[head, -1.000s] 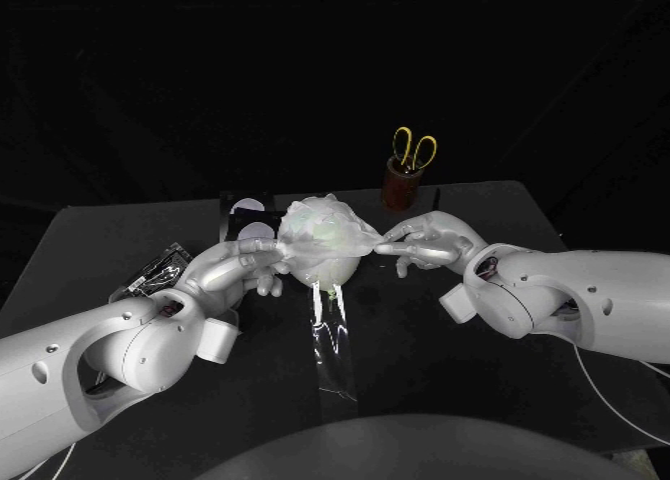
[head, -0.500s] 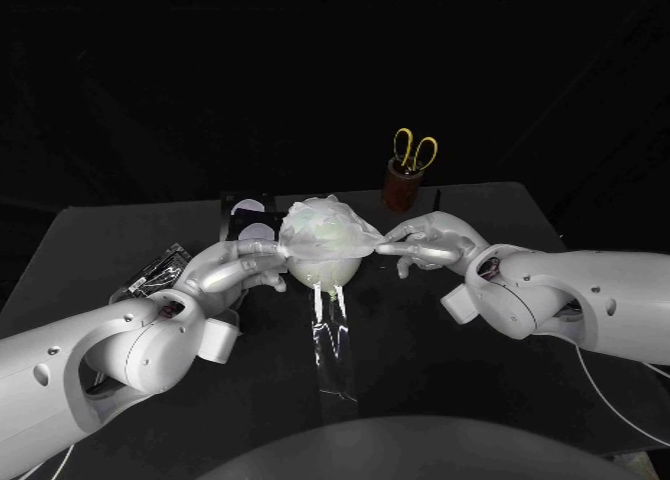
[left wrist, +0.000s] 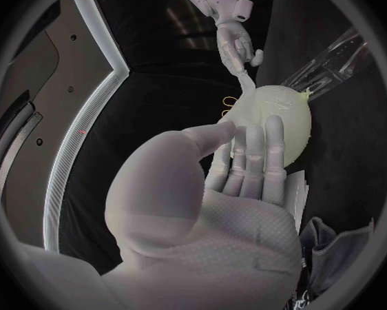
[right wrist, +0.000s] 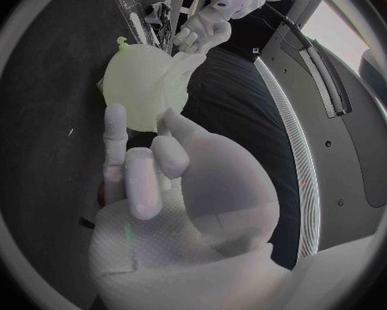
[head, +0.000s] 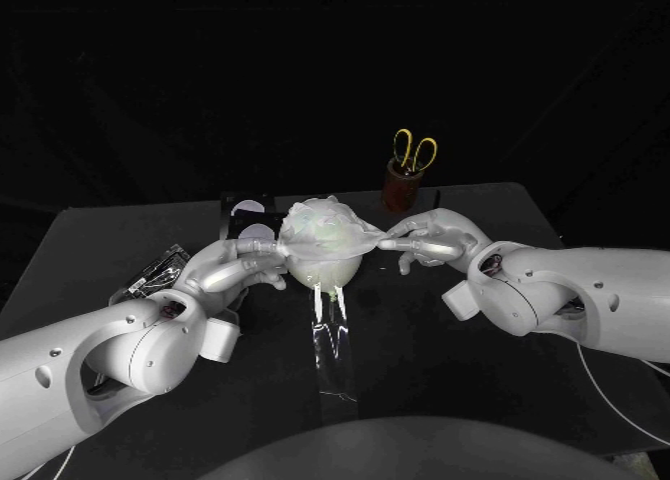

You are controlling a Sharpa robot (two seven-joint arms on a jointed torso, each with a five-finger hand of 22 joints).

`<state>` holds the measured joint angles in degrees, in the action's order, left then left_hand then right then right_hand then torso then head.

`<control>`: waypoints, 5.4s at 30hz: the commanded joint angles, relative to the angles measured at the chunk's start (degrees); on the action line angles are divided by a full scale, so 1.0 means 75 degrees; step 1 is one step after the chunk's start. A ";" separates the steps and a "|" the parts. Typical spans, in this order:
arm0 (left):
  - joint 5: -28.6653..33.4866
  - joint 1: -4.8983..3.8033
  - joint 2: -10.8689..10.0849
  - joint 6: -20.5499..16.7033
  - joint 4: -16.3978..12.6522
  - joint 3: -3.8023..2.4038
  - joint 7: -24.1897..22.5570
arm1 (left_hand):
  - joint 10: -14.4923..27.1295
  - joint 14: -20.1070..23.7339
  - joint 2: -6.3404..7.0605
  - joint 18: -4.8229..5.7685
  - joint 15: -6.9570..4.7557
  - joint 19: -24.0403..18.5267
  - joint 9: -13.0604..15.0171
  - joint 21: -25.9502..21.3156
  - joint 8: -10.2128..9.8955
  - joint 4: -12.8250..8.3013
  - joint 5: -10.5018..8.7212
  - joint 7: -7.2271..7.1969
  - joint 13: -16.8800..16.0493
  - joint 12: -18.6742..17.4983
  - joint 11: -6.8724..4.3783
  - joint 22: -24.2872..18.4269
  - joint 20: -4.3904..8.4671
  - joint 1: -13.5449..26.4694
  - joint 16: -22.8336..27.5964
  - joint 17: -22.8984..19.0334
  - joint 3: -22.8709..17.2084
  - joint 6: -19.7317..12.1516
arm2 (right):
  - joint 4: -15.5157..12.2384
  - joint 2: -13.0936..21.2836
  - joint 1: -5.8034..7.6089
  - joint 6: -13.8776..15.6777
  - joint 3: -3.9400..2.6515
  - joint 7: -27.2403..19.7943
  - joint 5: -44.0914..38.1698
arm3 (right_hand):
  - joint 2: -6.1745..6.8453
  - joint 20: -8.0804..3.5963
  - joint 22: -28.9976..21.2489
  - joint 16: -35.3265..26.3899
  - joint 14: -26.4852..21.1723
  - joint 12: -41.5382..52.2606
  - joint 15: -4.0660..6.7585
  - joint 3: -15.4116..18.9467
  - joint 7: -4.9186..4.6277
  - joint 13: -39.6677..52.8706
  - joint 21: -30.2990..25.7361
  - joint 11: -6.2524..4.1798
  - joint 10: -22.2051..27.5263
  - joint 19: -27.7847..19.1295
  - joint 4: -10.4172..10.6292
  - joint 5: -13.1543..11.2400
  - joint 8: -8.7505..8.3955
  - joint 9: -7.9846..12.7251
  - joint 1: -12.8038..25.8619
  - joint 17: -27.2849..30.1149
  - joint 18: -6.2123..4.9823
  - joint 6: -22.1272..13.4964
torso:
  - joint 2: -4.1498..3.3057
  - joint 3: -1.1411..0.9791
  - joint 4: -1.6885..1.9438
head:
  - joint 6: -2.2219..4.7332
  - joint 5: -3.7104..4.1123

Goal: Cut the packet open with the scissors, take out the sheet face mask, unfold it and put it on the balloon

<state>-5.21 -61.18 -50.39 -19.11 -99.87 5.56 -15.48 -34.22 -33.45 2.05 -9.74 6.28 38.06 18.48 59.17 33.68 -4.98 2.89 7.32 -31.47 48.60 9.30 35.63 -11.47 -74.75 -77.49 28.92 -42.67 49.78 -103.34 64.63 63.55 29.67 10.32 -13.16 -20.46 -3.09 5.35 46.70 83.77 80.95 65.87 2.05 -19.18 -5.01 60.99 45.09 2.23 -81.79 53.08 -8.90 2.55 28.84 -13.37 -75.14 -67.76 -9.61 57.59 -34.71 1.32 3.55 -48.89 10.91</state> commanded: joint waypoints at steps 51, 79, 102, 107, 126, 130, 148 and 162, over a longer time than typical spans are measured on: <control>0.0545 -0.0003 0.0253 -0.0933 -0.0130 -0.0007 -0.0189 | -0.4542 -0.3876 -0.0072 -0.0133 -0.0621 0.1840 0.2378 0.0910 0.2237 0.1148 -0.0025 0.0352 0.3682 -0.4725 -0.0473 -0.0125 0.0591 0.0597 0.0559 -0.1834 -0.1962 -0.2225 | -0.0044 0.0003 0.0063 -0.0107 -0.0004 -0.0066 0.0292 | -0.0037 0.0000 0.0033 0.0049 -0.0020 0.2190 0.0022 -0.0228 0.0045 0.2976 0.0034 -0.0215 -0.0473 -0.0044 -0.0040 0.0028 0.0130 -0.0869 0.0125 -0.0032 -0.0100 -0.0024 | 0.0004 -0.0006 -0.0003 | 0.0041 0.0005; 0.0535 -0.0005 0.0335 -0.0813 -0.0159 -0.0007 0.0367 | -0.6216 -0.5766 0.0056 -0.0011 -0.0994 0.2986 0.2279 0.1178 0.2316 0.1447 -0.0024 0.0057 0.3295 -0.4541 -0.0856 0.0264 0.0975 0.0927 -0.0527 0.1336 -0.2060 -0.2894 | 0.0073 0.0025 0.0086 -0.0789 -0.0003 0.0445 -0.0274 | 0.0012 -0.0007 0.0056 0.0044 -0.0051 0.2201 0.0017 -0.0400 0.0037 0.2994 0.0038 -0.0209 -0.0474 -0.0059 -0.0114 0.0028 0.0186 -0.0892 0.0190 0.0012 -0.0098 -0.0051 | -0.0002 0.0001 -0.0001 | -0.0007 0.0056; 0.0391 -0.0005 0.0161 0.0087 -0.0169 0.0043 0.1240 | -0.5342 -0.4931 0.1243 -0.0115 -0.0700 0.2479 0.1693 0.0575 0.1811 0.0695 -0.0019 0.0431 0.3147 -0.5026 -0.0554 -0.0511 0.0678 0.0995 -0.0126 -0.0179 -0.0769 -0.3284 | 0.0116 0.0048 0.0086 -0.0857 0.0002 0.0597 -0.0385 | 0.0025 -0.0008 0.0062 0.0044 -0.0055 0.2212 0.0015 -0.0436 0.0034 0.3006 0.0040 -0.0206 -0.0481 -0.0064 -0.0129 0.0028 0.0199 -0.0897 0.0207 0.0015 -0.0097 -0.0056 | 0.0009 -0.0004 0.0007 | -0.0007 0.0079; 0.0279 -0.0005 0.0146 0.0027 -0.0146 0.0056 0.1385 | -0.5340 -0.4955 0.1305 -0.0121 -0.0760 0.2531 0.1570 0.0562 0.1784 0.0077 -0.0018 0.0379 0.3038 -0.4997 -0.0613 -0.0534 0.0735 0.0257 -0.0159 -0.0054 -0.0226 -0.3212 | 0.0104 0.0066 0.0085 -0.0899 0.0004 0.0630 -0.0411 | 0.0027 -0.0007 0.0065 0.0049 -0.0049 0.2222 0.0015 -0.0457 0.0034 0.3015 0.0041 -0.0206 -0.0487 -0.0066 -0.0137 0.0028 0.0206 -0.0900 0.0214 -0.0003 -0.0095 -0.0055 | 0.0005 -0.0006 0.0003 | 0.0001 0.0077; 0.0183 -0.0005 0.0155 -0.0389 -0.0024 0.0064 0.1289 | -0.5449 -0.5211 0.1036 -0.0120 -0.0787 0.2615 0.1235 0.0928 0.1638 -0.0490 -0.0018 0.0409 0.2797 -0.4842 -0.0581 -0.0336 0.0815 -0.0493 -0.0294 0.0518 -0.0044 -0.2791 | -0.0030 0.0240 -0.0014 -0.0791 0.0027 0.0808 -0.0545 | 0.0029 0.0032 0.0122 0.0100 0.0001 0.2230 0.0024 -0.0725 0.0026 0.3029 0.0081 -0.0204 -0.0489 -0.0080 -0.0219 0.0028 0.0286 -0.0929 0.0297 -0.0118 -0.0079 -0.0068 | -0.0001 0.0001 -0.0007 | 0.0023 0.0118; 0.0190 -0.0005 0.0151 -0.0426 0.0000 0.0063 0.1236 | -0.5447 -0.5218 0.1029 -0.0120 -0.0786 0.2605 0.1214 0.0940 0.1628 -0.0494 -0.0019 0.0409 0.2785 -0.4836 -0.0581 -0.0328 0.0813 -0.0490 -0.0297 0.0539 -0.0035 -0.2774 | -0.0056 0.0255 -0.0067 -0.0700 0.0031 0.0828 -0.0563 | 0.0054 0.0045 0.0153 0.0134 0.0040 0.2232 0.0023 -0.0830 0.0024 0.3032 0.0108 -0.0203 -0.0491 -0.0087 -0.0258 0.0027 0.0321 -0.0941 0.0341 -0.0204 -0.0080 -0.0072 | -0.0002 0.0000 -0.0002 | 0.0025 0.0124; -0.0348 -0.0005 0.0045 0.0342 0.0175 0.0055 0.1968 | -0.5520 -0.5418 0.1028 -0.0126 -0.0796 0.2552 0.1012 0.1134 0.1495 -0.0677 -0.0017 0.0407 0.2665 -0.4746 -0.0585 -0.0213 0.0824 -0.0564 -0.0449 0.1073 -0.0120 -0.2711 | -0.0020 0.0199 -0.0398 -0.0191 0.0048 0.1107 -0.0686 | 0.0104 0.0062 0.0235 0.0195 0.0096 0.2260 0.0019 -0.1072 0.0022 0.3060 0.0179 -0.0201 -0.0510 -0.0109 -0.0327 0.0027 0.0402 -0.0965 0.0457 -0.0340 -0.0088 -0.0084 | 0.0002 -0.0003 0.0006 | 0.0020 0.0099; -0.0751 -0.0005 0.0020 0.0817 0.0254 0.0055 0.2538 | -0.5563 -0.5531 0.1044 -0.0126 -0.0793 0.2507 0.0908 0.1255 0.1442 -0.0768 -0.0018 0.0406 0.2617 -0.4712 -0.0587 -0.0140 0.0821 -0.0555 -0.0559 0.1430 -0.0183 -0.2668 | 0.0055 0.0102 -0.0481 -0.0145 0.0049 0.1251 -0.0778 | 0.0119 0.0065 0.0262 0.0204 0.0098 0.2260 0.0018 -0.1155 0.0022 0.3061 0.0203 -0.0201 -0.0511 -0.0117 -0.0342 0.0027 0.0429 -0.0973 0.0501 -0.0347 -0.0091 -0.0092 | -0.0001 -0.0001 0.0008 | 0.0038 0.0077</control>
<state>-9.17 -61.20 -50.27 -15.46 -97.93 6.01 1.67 -75.50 -73.93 9.70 -9.71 0.84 57.30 25.35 68.46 44.88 -8.84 2.38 9.33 -11.69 13.01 4.99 34.52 -5.32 -78.50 -81.48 39.65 -42.59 29.28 -103.00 65.44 60.03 28.34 10.66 -4.49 -25.25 -1.41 5.76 48.58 85.05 81.20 71.40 2.21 -27.24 -5.24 61.08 46.31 2.28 -81.76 52.67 -11.32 2.60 31.74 -13.39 -71.36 -70.26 -9.42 56.77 -34.72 1.31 3.57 -48.66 11.49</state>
